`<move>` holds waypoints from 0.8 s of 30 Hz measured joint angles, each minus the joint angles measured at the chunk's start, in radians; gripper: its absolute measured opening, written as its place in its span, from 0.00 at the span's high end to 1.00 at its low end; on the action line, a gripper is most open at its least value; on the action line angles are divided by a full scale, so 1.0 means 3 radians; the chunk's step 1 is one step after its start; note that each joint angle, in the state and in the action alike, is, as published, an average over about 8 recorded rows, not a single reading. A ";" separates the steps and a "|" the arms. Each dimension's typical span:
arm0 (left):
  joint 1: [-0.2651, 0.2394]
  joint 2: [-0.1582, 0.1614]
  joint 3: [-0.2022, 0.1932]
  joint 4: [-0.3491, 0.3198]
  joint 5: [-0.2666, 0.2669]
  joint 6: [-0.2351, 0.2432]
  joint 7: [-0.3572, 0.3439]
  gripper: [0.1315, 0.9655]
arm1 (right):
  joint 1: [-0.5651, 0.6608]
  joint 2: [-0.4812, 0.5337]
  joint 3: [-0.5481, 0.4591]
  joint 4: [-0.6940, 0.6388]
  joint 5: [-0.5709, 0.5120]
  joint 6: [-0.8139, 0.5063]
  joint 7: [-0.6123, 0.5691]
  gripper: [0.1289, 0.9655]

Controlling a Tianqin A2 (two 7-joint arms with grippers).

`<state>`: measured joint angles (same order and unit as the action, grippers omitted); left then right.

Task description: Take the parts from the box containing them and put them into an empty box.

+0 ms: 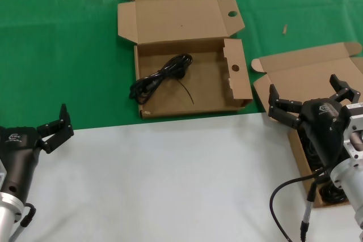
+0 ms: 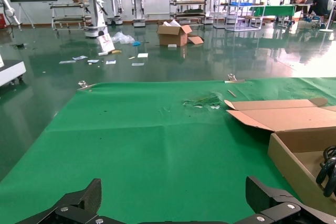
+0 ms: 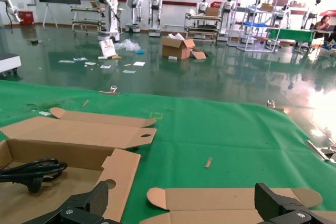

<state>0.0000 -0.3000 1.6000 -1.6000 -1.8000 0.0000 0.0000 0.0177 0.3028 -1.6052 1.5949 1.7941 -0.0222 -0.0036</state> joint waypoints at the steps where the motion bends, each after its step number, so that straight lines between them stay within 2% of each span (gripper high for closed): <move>1: 0.0000 0.0000 0.0000 0.0000 0.0000 0.0000 0.0000 0.00 | 0.0000 0.0000 0.0000 0.0000 0.0000 0.0000 0.0000 0.00; 24: 0.0000 0.0000 0.0000 0.0000 0.0000 0.0000 -0.0001 0.00 | 0.0000 0.0000 0.0000 0.0000 0.0000 0.0000 0.0000 0.00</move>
<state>0.0000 -0.3000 1.6000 -1.6000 -1.8000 0.0000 -0.0003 0.0177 0.3028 -1.6052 1.5949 1.7941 -0.0222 -0.0036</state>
